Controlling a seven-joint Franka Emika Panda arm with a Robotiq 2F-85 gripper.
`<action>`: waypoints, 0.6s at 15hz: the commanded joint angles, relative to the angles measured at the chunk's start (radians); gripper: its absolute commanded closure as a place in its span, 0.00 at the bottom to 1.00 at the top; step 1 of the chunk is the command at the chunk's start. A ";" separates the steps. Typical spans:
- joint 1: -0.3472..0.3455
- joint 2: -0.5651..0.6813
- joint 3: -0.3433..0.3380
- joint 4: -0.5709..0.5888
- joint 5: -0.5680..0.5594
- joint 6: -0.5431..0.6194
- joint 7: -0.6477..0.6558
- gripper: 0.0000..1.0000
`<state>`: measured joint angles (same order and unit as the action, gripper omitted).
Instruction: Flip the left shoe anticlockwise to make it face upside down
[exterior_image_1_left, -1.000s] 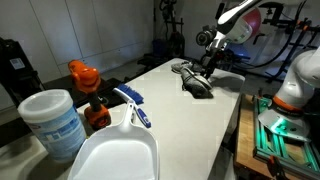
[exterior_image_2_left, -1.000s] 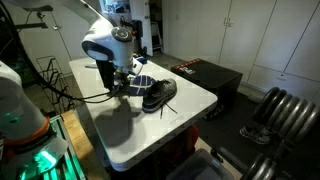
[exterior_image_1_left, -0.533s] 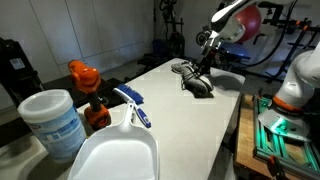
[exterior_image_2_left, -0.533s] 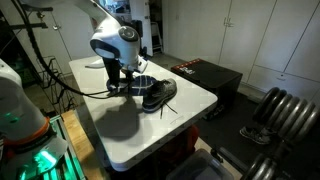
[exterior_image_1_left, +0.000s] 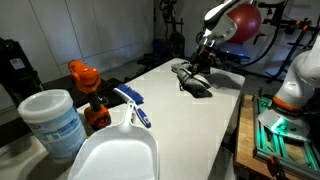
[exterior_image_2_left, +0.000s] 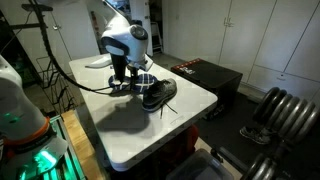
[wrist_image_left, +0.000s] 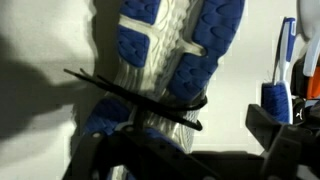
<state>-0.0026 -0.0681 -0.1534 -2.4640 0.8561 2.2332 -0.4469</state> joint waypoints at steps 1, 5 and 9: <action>-0.016 0.082 0.034 0.090 0.006 -0.039 0.038 0.00; -0.011 0.128 0.070 0.174 -0.040 -0.033 0.102 0.00; -0.002 0.167 0.102 0.249 -0.201 -0.044 0.261 0.03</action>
<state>-0.0035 0.0513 -0.0754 -2.2799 0.7718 2.2175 -0.3009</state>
